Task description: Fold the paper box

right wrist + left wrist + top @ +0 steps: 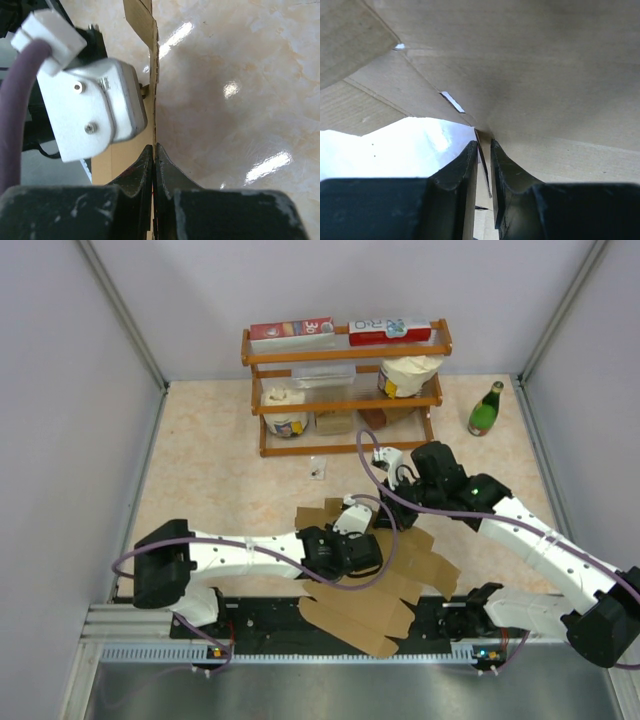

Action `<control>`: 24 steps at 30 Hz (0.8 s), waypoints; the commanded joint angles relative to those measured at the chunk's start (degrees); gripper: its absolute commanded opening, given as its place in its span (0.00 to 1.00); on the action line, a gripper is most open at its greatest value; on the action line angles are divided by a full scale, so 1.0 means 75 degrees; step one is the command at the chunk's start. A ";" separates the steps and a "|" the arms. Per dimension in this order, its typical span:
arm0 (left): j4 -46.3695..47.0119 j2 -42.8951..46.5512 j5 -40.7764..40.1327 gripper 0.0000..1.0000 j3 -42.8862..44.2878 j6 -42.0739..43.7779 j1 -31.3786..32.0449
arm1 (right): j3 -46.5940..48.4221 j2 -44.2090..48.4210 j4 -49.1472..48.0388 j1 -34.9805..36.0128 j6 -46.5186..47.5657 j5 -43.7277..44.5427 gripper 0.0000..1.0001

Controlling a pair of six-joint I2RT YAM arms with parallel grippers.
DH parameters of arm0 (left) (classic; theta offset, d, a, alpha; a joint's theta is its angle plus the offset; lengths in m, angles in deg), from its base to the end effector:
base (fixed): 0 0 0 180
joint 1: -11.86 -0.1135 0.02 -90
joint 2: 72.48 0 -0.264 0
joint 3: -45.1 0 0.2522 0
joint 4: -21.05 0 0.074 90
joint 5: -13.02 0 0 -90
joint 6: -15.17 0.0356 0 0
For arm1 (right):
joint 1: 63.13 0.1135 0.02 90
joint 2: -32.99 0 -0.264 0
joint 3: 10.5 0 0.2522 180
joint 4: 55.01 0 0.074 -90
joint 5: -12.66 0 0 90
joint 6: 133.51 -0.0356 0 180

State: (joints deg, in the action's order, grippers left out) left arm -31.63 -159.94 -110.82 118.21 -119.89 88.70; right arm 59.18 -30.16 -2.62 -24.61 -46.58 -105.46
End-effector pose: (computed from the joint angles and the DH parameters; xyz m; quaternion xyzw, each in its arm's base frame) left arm 0.0860 -0.2808 0.2194 0.2010 0.9176 -0.0280 0.3418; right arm 0.1654 0.1531 0.3021 -0.3606 0.8285 0.3399 0.2608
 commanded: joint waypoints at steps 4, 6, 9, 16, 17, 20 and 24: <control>-0.1419 -0.0748 -0.1052 0.19 0.1097 -0.1280 0.0465 | 0.0020 -0.0040 -0.0686 0.0090 -0.0446 0.0128 0.00; -0.1957 -0.1040 -0.1310 0.19 0.1390 -0.1573 0.0582 | 0.0032 -0.0075 -0.0721 0.0090 -0.0528 0.0140 0.00; -0.2555 -0.1380 -0.1674 0.20 0.1800 -0.2123 0.0735 | 0.0055 -0.0110 -0.0756 0.0090 -0.0621 0.0140 0.00; -0.3073 -0.1698 -0.1792 0.27 0.2141 -0.2757 0.0969 | 0.0032 -0.0181 -0.0838 0.0090 -0.0739 0.0128 0.00; -0.3038 -0.1663 -0.1746 0.28 0.2095 -0.2758 0.0981 | 0.0021 -0.0181 -0.0838 0.0090 -0.0739 0.0128 0.00; -0.2816 -0.1499 -0.1652 0.28 0.1942 -0.2746 0.0993 | 0.0020 -0.0181 -0.0827 0.0090 -0.0762 0.0163 0.00; -0.2698 -0.1417 -0.1640 0.24 0.1813 -0.2711 0.0993 | -0.0003 -0.0169 -0.0827 0.0090 -0.0762 0.0187 0.00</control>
State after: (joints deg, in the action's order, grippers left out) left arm -52.50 -172.48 -122.08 132.25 -138.86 95.97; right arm 59.16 -31.56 -5.77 -24.61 -51.65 -104.00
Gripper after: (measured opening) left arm 0.258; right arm 0.007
